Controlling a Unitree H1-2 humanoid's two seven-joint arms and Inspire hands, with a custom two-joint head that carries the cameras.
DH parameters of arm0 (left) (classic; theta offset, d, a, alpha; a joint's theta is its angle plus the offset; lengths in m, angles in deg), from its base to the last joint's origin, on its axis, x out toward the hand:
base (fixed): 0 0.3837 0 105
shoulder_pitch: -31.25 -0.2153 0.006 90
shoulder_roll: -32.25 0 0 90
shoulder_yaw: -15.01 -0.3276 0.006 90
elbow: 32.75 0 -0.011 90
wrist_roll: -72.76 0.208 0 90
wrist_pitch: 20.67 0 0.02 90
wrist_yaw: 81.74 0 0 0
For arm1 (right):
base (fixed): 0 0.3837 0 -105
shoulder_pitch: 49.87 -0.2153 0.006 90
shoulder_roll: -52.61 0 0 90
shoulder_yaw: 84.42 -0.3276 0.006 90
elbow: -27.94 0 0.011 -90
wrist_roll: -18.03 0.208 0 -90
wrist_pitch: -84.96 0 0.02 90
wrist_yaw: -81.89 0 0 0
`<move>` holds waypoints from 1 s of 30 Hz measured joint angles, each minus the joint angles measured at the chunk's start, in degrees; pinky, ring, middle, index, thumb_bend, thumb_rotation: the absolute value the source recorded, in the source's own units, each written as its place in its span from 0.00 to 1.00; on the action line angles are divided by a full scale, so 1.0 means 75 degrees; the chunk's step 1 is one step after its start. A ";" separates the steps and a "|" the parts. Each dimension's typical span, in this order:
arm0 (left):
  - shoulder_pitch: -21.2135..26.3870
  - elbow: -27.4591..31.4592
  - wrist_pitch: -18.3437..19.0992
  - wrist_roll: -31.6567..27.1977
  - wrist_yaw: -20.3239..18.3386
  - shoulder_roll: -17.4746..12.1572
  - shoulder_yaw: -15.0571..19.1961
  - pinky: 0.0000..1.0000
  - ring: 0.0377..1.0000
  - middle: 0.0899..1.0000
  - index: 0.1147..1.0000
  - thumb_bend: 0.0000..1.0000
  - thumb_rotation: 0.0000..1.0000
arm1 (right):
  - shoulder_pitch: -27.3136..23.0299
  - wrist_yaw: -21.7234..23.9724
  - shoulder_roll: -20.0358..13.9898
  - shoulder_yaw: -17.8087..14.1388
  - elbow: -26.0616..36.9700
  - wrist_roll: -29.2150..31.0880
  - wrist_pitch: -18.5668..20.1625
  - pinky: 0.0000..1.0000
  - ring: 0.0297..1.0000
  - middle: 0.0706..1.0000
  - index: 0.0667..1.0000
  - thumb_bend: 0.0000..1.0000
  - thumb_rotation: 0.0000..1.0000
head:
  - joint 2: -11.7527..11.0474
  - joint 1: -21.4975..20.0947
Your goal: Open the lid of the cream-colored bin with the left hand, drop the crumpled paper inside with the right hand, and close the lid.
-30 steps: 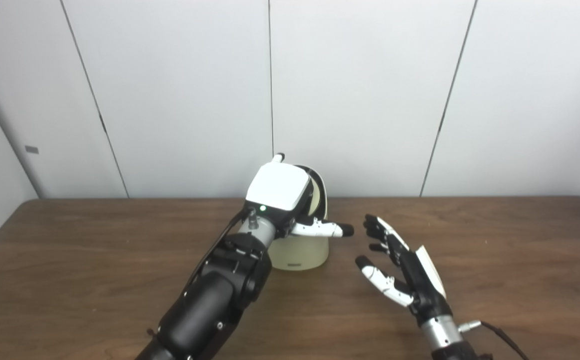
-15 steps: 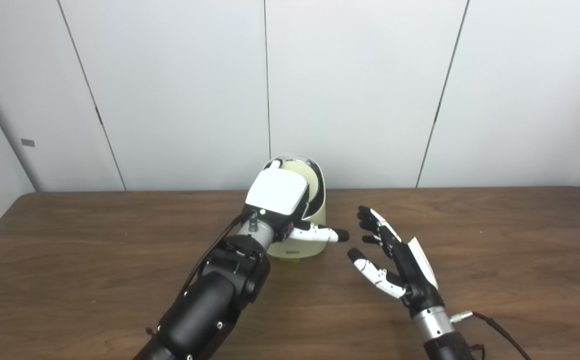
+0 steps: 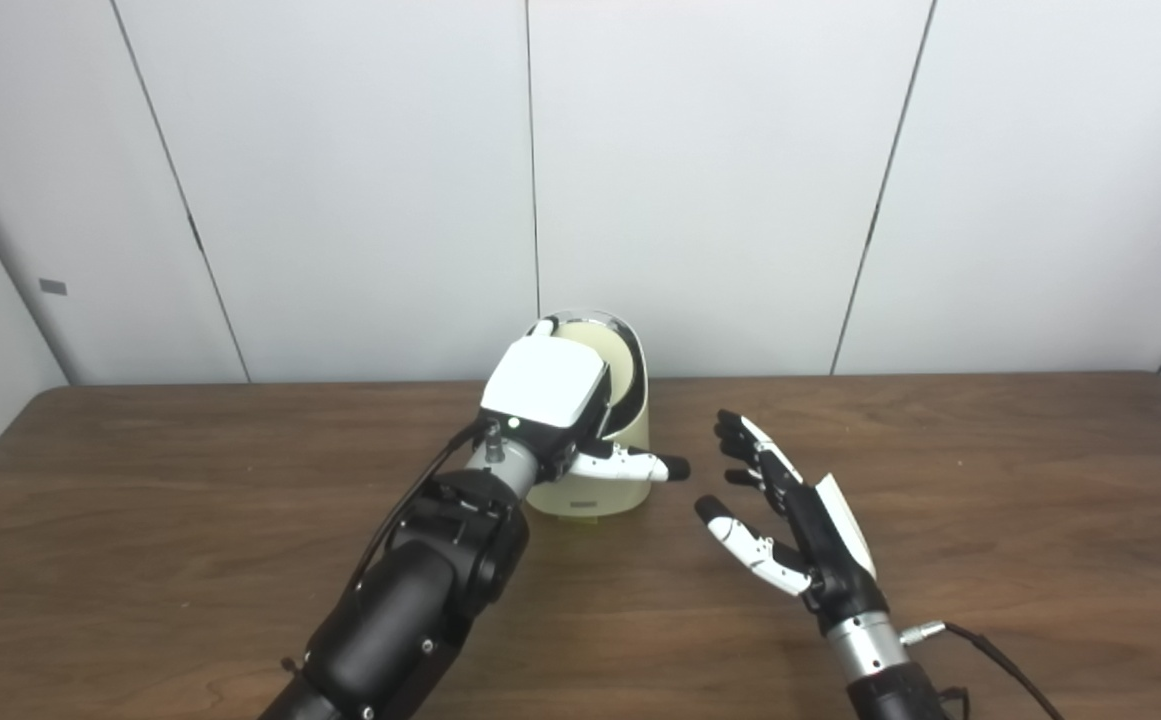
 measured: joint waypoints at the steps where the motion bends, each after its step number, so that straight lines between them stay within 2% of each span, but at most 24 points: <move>1: -0.0048 0.0105 0.0006 -0.0069 -0.0030 -0.0037 0.0037 0.88 0.54 0.44 0.50 0.75 0.70 | -0.0002 -0.0001 0.0005 -0.0001 -0.0001 0.0001 0.0000 0.77 0.86 0.88 0.91 0.27 0.58 | 0.0000 0.0000; 3: -0.0258 0.0435 0.0036 -0.0224 -0.0096 -0.0060 0.0230 0.71 0.50 0.42 0.44 0.76 0.54 | -0.0010 -0.0010 0.0012 -0.0001 -0.0001 0.0003 -0.0007 0.77 0.86 0.88 0.90 0.27 0.57 | -0.0023 0.0012; 4: -0.0407 0.0684 0.0045 -0.0365 -0.0112 -0.0063 0.0367 0.57 0.48 0.44 0.45 0.76 0.48 | -0.0020 -0.0033 0.0012 0.0000 -0.0012 0.0004 -0.0021 0.77 0.86 0.88 0.91 0.27 0.56 | -0.0035 0.0012; 5: -0.0520 0.0914 0.0043 -0.0575 -0.0119 -0.0063 0.0520 0.48 0.46 0.45 0.46 0.77 0.45 | -0.0038 -0.0061 0.0012 -0.0001 -0.0038 0.0004 -0.0039 0.77 0.87 0.88 0.91 0.26 0.55 | -0.0035 0.0012; 7: -0.0714 0.1182 -0.0017 -0.0994 -0.0106 -0.0064 0.0759 0.39 0.43 0.46 0.48 0.78 0.39 | -0.0048 -0.0108 0.0011 -0.0004 -0.0067 0.0004 -0.0047 0.78 0.87 0.88 0.91 0.26 0.53 | -0.0070 0.0023; 10: -0.0788 0.1279 -0.0288 -0.1594 -0.0061 -0.0083 0.1011 0.40 0.47 0.52 0.54 0.78 0.38 | -0.0074 -0.0120 0.0009 0.0002 -0.0110 0.0004 -0.0088 0.78 0.87 0.88 0.91 0.25 0.53 | -0.0117 0.0023; 14: -0.0708 0.1274 -0.0608 -0.1993 0.0133 -0.0090 0.1184 0.63 0.73 0.74 0.71 0.79 0.51 | -0.0202 -0.0138 0.0011 0.0029 -0.0246 -0.0001 -0.0156 0.78 0.87 0.89 0.91 0.25 0.53 | -0.0152 0.0023; 16: -0.0593 0.1137 -0.0818 -0.2164 0.0369 -0.0091 0.1305 0.67 0.78 0.78 0.76 0.79 0.55 | -0.0233 -0.0144 0.0018 0.0035 -0.0273 -0.0002 -0.0166 0.78 0.87 0.89 0.91 0.25 0.53 | -0.0176 0.0012; 20: -0.0328 0.0979 -0.1061 -0.2428 0.0565 -0.0165 0.1435 0.65 0.74 0.76 0.76 0.78 0.60 | -0.0254 -0.0157 0.0035 0.0034 -0.0292 0.0000 -0.0172 0.79 0.88 0.89 0.91 0.25 0.51 | -0.0199 0.0023; 26: -0.0297 0.0832 -0.1412 -0.2650 0.0777 -0.0171 0.1470 0.60 0.72 0.73 0.72 0.77 0.56 | -0.0291 -0.0161 0.0035 0.0037 -0.0343 0.0005 -0.0277 0.80 0.88 0.89 0.91 0.25 0.52 | -0.0246 0.0012; 27: -0.0297 0.0816 -0.1515 -0.2709 0.0859 -0.0169 0.1483 0.59 0.70 0.71 0.70 0.78 0.55 | -0.0292 -0.0162 0.0036 0.0037 -0.0343 0.0002 -0.0276 0.79 0.88 0.89 0.91 0.25 0.52 | -0.0246 0.0012; 30: -0.0307 0.0741 -0.1918 -0.2778 0.1491 -0.0111 0.1600 0.47 0.54 0.55 0.53 0.76 0.48 | -0.0311 -0.0185 0.0043 0.0041 -0.0367 -0.0012 -0.0288 0.79 0.88 0.89 0.91 0.24 0.50 | -0.0258 0.0000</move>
